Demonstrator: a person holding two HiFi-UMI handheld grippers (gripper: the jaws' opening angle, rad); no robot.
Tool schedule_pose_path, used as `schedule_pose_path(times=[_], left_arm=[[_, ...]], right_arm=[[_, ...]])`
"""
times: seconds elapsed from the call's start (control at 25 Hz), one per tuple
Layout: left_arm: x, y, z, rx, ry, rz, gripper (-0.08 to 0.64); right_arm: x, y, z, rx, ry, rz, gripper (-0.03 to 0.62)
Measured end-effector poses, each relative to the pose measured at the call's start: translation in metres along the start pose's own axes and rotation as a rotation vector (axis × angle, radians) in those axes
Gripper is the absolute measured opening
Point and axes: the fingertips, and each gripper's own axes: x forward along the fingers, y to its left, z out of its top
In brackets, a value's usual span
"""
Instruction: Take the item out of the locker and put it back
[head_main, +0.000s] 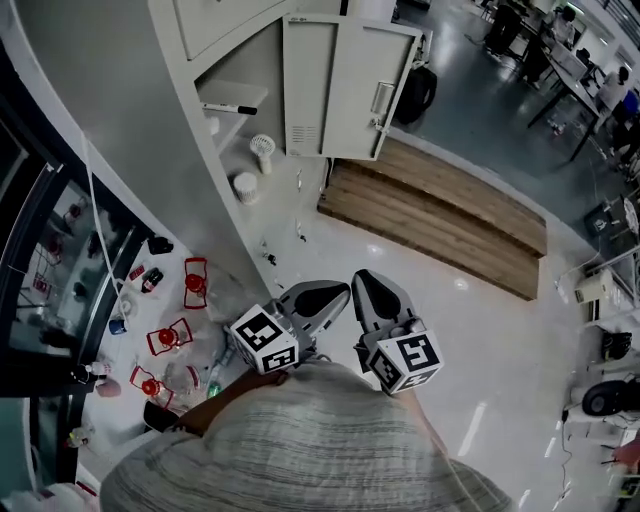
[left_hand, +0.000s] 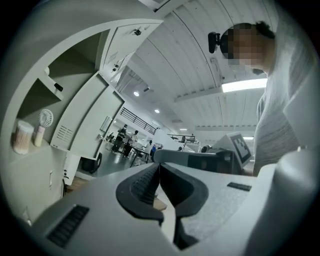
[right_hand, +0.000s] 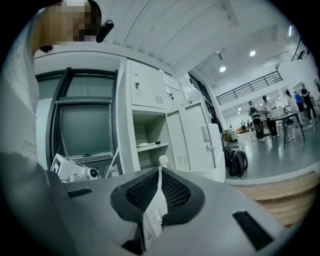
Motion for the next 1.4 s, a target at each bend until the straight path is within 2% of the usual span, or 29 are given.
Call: schedule_pose_path(times=[0.2,0.4,0.6,0.72,0.88,1.08,1.4], left_arm=[[0.015,0.002,-0.006,0.005,0.011,0.043,0.009],[0.006,0.045,0.001,-0.009,-0.018,0.165,0.008],[-0.003,0.092,0.025,-0.013,-0.086,0.246,0.008],[-0.007,0.116,0.045,0.016,-0.114,0.267,0.008],[-0.022,0.14,0.062,0.048,-0.137,0.283,0.008],[-0.045,0.167,0.072,0.061,-0.157,0.318,0.008],[-0.05,0.182,0.077,0.069,-0.167,0.347,0.008]], right_arm=[[0.011,-0.019,-0.003,0.026,0.017,0.062,0.028],[0.047,-0.018,-0.011,0.04,0.046,0.162,0.028],[0.097,-0.003,0.001,-0.02,0.07,0.287,0.028],[0.13,0.003,0.013,-0.077,0.073,0.345,0.028],[0.169,0.02,0.022,-0.086,0.078,0.405,0.033],[0.207,0.043,0.027,-0.125,0.096,0.493,0.104],[0.255,0.06,0.053,-0.172,0.07,0.647,0.115]])
